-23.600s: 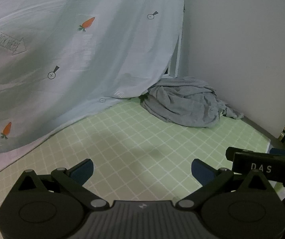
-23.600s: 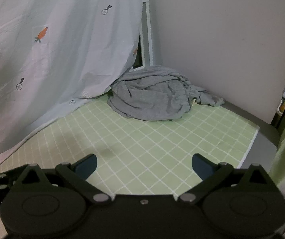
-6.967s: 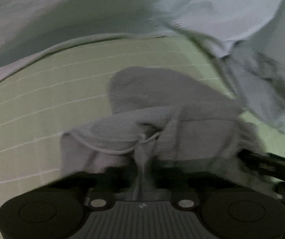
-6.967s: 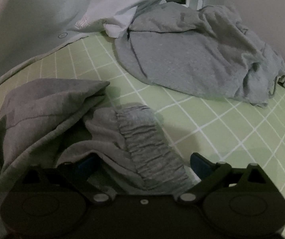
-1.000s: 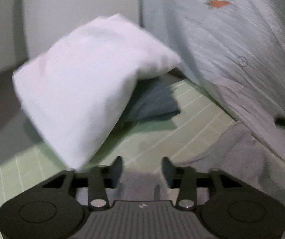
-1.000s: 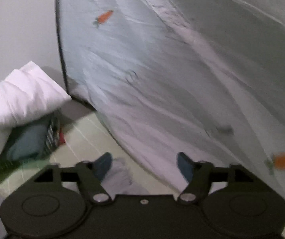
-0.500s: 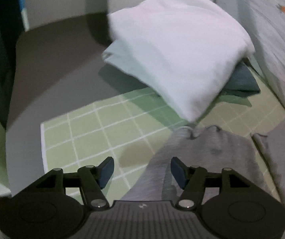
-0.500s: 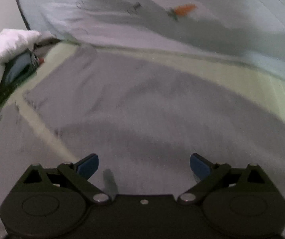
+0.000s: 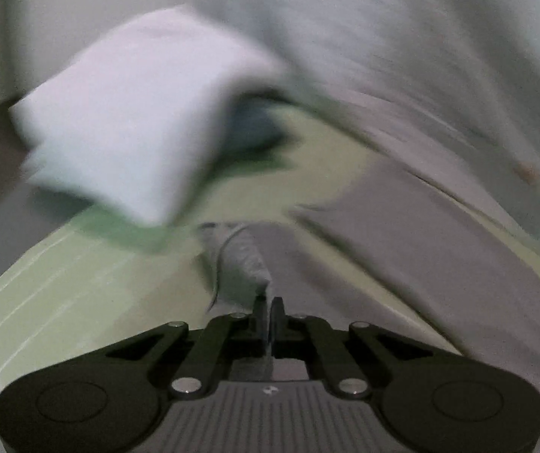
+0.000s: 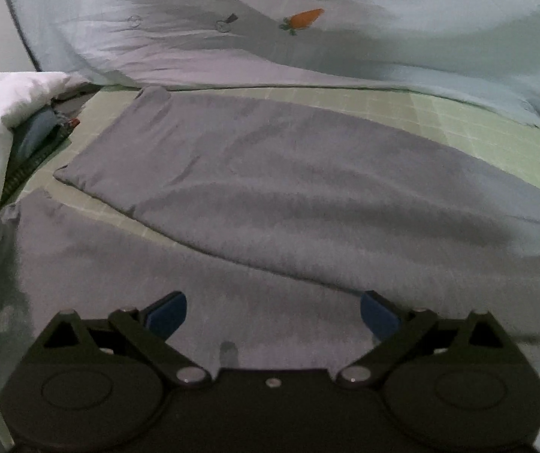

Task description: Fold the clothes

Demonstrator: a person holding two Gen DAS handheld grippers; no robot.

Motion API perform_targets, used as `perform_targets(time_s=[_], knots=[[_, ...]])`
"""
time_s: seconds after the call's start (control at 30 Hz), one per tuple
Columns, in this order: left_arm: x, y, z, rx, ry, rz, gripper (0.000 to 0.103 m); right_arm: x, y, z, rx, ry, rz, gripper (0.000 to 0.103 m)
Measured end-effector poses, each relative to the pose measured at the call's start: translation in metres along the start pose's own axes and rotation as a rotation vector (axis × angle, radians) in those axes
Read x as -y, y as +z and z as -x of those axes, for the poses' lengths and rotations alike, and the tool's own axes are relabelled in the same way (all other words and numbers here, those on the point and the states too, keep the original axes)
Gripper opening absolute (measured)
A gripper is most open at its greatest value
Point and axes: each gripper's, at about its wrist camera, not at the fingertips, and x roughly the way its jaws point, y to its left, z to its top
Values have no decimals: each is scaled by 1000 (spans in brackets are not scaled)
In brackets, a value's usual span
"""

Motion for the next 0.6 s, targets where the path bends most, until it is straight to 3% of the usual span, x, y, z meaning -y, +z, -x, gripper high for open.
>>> perform_targets(time_s=[0.07,0.1,0.17,0.3,0.47,0.6], knots=[[35,-14,-2,-74,-88,-192,18,2,-7,2,-8,-11,-34,100],[48,-23,0,-98,-106,-266,29,3,-11,4,-12,-18,-54,100],[60,-37,10,-111,-127,-319,41,3,-17,8,-19,-26,-82,100],[40,-41,31,-118,-160,-234,45,4,-27,19,-20,-48,-119,100],[-5,-28,22,-124,-31,-38,45,6,-40,28,-7,-72,-187,100],[-17,-12,-6,-140,-41,13,44,6,-52,38,2,-110,-218,100]])
